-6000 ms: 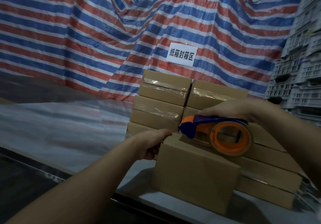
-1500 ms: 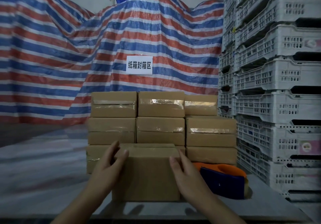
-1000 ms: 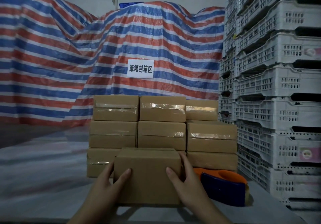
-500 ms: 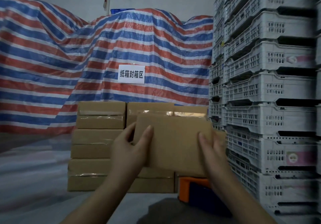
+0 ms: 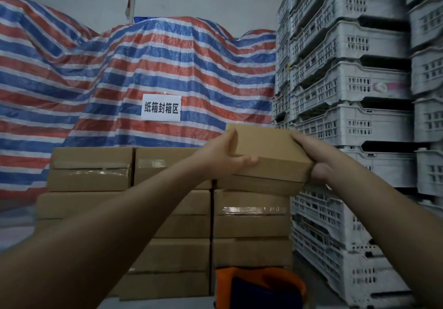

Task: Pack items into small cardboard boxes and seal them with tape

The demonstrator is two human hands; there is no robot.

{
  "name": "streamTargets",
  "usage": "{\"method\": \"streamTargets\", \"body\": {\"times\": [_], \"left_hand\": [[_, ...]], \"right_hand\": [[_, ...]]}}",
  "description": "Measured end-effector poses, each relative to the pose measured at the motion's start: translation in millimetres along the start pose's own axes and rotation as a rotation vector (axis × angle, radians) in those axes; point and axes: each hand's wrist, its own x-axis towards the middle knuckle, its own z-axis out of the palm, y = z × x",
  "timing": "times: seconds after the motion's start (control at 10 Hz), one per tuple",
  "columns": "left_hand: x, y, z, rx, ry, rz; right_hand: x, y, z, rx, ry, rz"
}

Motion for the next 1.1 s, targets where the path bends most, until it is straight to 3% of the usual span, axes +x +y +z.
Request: {"method": "streamTargets", "body": {"times": [0.2,0.4,0.6,0.8,1.0,1.1], "left_hand": [[35,-17,-5,0.415,0.011,-0.069],[48,-52,5,0.768,0.050,-0.060],[50,-60,14,0.742,0.084,-0.027],[42,-58,21,0.784,0.171,0.036],[11,-50,-8,0.573,0.449,0.222],[-12,-42,-31,0.497,0.503,0.209]], "right_hand": [[41,-3,6,0.048,-0.008,0.084],[69,28,15,0.137,-0.058,0.000],[77,47,23,0.027,-0.042,-0.120],[67,40,26,-0.148,0.017,-0.119],[36,22,45,-0.606,0.384,-0.565],[3,17,75,-0.677,0.374,-0.805]]}}
